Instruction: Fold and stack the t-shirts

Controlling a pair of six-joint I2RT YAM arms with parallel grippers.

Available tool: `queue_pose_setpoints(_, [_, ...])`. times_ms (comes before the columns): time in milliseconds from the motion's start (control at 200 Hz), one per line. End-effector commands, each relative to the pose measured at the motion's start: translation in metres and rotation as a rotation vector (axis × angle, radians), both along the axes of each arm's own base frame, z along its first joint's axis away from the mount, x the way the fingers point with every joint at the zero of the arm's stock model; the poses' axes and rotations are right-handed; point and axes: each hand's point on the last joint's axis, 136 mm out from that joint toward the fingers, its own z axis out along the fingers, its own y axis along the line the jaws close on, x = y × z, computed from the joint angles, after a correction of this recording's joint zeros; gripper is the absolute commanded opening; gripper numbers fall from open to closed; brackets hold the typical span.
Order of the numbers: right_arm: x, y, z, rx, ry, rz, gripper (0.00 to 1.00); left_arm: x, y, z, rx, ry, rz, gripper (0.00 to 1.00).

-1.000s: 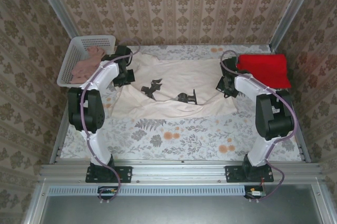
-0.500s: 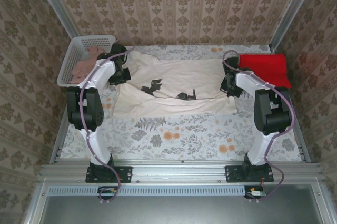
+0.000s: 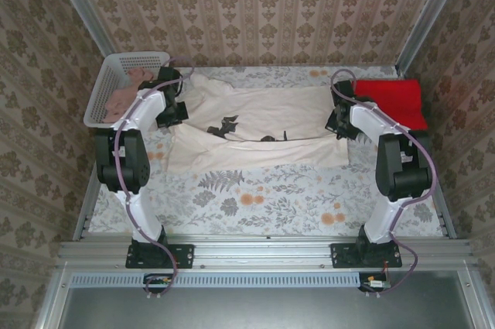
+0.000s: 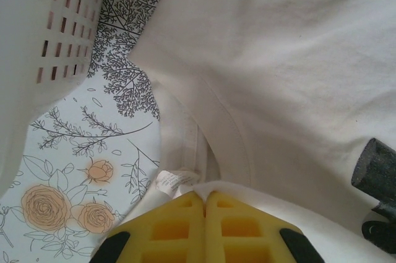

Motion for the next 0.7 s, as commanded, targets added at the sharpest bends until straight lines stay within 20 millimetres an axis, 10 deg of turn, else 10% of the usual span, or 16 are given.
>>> queue_pose_setpoints(0, [0.008, -0.003, -0.001, -0.012, 0.009, 0.0, 0.06, 0.004, 0.01, 0.011, 0.007, -0.027, 0.017, 0.0])
queue_pose_setpoints(265, [0.024, 0.006, -0.006, 0.008, 0.016, 0.032, 0.09, 0.04, 0.0, 0.014, -0.02, -0.039, -0.015, 0.0])
queue_pose_setpoints(395, [0.023, 0.008, -0.003, 0.016, 0.014, 0.036, 0.32, 0.049, -0.005, 0.008, -0.019, -0.006, -0.032, 0.0])
queue_pose_setpoints(560, [0.016, 0.015, 0.03, 0.003, -0.034, 0.076, 0.44, 0.047, -0.01, 0.02, -0.016, -0.027, -0.057, 0.4])
queue_pose_setpoints(695, [-0.002, 0.042, 0.058, -0.003, -0.122, 0.168, 0.51, 0.039, -0.017, 0.049, -0.027, -0.09, -0.088, 0.52])
